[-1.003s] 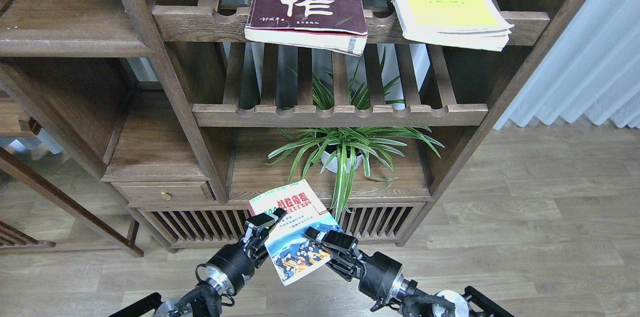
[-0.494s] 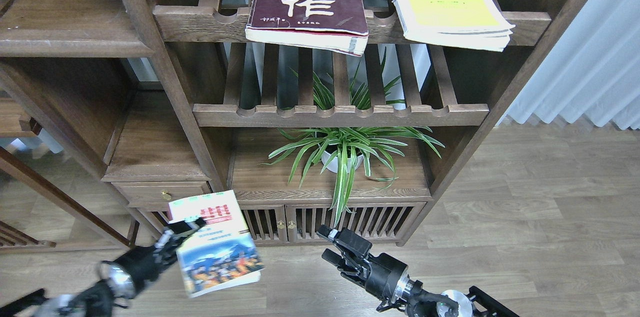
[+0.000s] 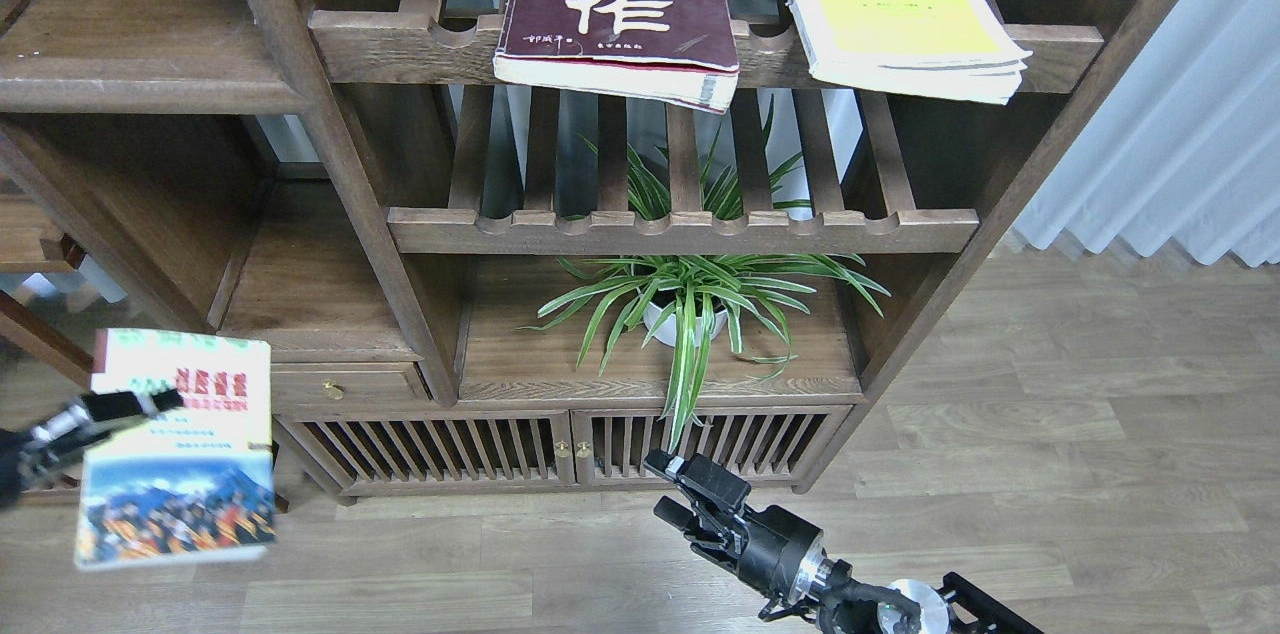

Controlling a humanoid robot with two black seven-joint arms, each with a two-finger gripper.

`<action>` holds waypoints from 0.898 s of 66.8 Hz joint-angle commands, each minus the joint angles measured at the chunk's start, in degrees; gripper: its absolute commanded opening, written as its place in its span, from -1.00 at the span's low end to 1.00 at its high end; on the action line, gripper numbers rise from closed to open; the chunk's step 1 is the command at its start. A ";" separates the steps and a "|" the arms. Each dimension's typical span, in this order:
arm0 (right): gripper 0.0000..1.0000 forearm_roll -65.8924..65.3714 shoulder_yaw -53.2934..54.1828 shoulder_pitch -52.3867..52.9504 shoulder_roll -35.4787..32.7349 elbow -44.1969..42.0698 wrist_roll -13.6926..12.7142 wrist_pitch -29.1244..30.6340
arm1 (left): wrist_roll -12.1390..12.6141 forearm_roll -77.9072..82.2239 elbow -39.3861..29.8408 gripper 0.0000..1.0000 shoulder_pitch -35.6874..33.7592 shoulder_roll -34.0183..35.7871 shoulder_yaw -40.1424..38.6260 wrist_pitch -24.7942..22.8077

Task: Organize books on shelf
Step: 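Carry the book with the left gripper toward the shelf beside the robot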

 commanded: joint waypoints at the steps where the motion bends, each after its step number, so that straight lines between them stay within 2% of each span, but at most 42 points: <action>1: 0.99 0.01 -0.06 0.03 0.00 -0.03 0.00 0.00 | 0.24 -0.01 -0.99 -0.92 -1.69 5.33 -1.41 0.00; 8: 0.99 0.01 -0.06 -0.05 0.00 -0.03 0.00 0.00 | 0.24 -0.01 -4.42 -0.92 -3.09 9.55 -2.72 0.00; 17: 0.99 0.01 0.03 -0.05 0.00 -0.03 0.00 0.00 | 0.24 -0.10 -4.95 -0.91 -7.22 12.98 -5.45 0.00; 32: 0.99 0.01 0.12 -0.23 0.00 -0.03 0.00 0.00 | 0.77 -0.01 -4.95 -0.92 -15.39 12.90 -4.66 0.00; 39: 0.99 0.10 0.20 -0.32 0.00 -0.03 0.00 0.00 | 2.49 0.17 -4.95 -0.93 -19.26 12.10 -4.57 0.00; 56: 0.99 0.10 0.29 -0.41 0.00 -0.29 0.00 0.00 | 2.49 0.34 -2.84 -0.94 -25.59 11.40 -4.57 0.00; 60: 0.99 0.10 0.29 -0.49 0.00 -0.99 0.08 0.00 | 2.49 0.43 -0.21 -0.94 -28.31 8.94 -4.49 0.00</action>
